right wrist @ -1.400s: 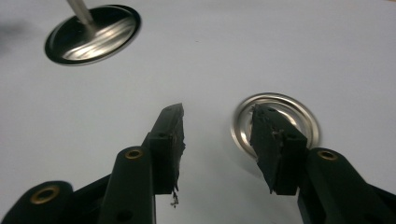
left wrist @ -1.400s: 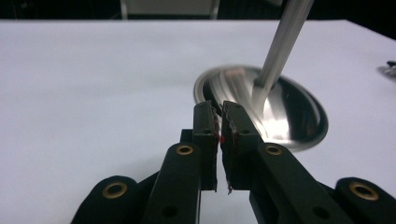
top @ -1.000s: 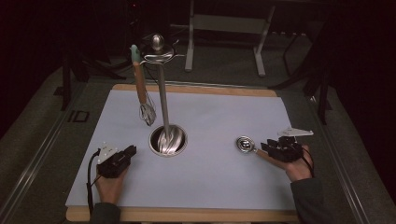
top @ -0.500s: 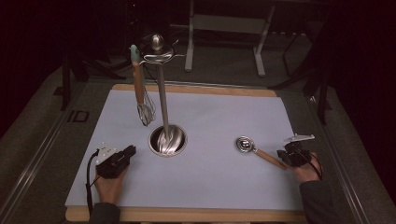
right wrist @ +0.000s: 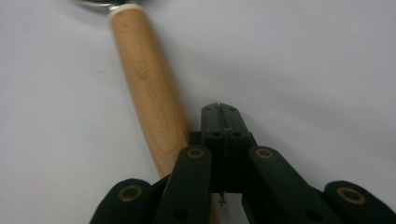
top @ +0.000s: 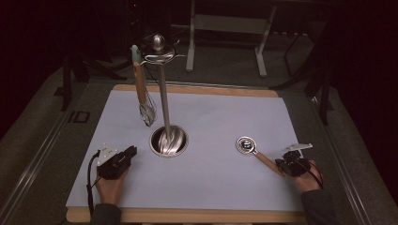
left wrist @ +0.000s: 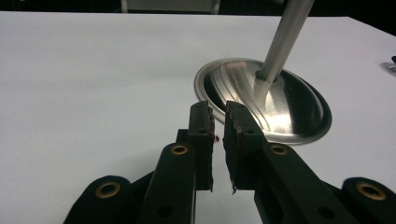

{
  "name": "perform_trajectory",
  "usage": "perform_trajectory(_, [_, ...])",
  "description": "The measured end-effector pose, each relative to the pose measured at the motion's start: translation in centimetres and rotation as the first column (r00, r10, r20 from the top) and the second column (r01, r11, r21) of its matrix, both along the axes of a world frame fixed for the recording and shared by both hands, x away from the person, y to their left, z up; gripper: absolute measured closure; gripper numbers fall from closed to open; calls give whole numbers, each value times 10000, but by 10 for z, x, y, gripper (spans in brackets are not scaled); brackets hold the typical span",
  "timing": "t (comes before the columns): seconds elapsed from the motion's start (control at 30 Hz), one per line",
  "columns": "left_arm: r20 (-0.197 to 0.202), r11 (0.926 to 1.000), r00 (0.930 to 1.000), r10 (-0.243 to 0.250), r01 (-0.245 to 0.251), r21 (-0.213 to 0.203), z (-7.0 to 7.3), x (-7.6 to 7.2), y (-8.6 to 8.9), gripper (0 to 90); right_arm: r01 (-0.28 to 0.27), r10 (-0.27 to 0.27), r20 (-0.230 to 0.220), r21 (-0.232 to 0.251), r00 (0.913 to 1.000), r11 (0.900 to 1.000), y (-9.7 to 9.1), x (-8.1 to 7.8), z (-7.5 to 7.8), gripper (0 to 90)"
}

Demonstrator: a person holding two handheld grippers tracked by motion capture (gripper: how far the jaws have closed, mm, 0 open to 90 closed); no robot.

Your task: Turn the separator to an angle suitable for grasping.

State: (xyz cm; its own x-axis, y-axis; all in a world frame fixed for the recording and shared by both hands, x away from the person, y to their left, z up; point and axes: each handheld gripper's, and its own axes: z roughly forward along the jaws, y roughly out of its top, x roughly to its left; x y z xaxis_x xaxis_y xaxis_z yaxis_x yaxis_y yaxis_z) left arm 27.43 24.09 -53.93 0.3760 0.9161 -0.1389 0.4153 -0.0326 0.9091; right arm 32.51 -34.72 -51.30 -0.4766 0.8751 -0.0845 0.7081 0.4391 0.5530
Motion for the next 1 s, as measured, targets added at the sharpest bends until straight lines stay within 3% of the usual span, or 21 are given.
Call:
perform_trajectory(0.23, [9,10000,10000,4,-4,11,0,0,0,814,-829,828,61,203,9966,9964,18,-17,2,900])
perform_trajectory(0.57, [18,10000,10000,-1,1,12,0,0,0,814,-1994,1990,125,657,9799,9777,44,-34,4,900])
perform_trajectory(0.73, [11,10000,10000,-1,1,15,0,0,0,814,-2779,2785,72,935,9604,9560,67,-37,4,900])
perform_trajectory(1.0, [29,10000,10000,-14,14,6,0,0,0,814,-3987,4001,80,1046,9164,9111,112,-28,5,900])
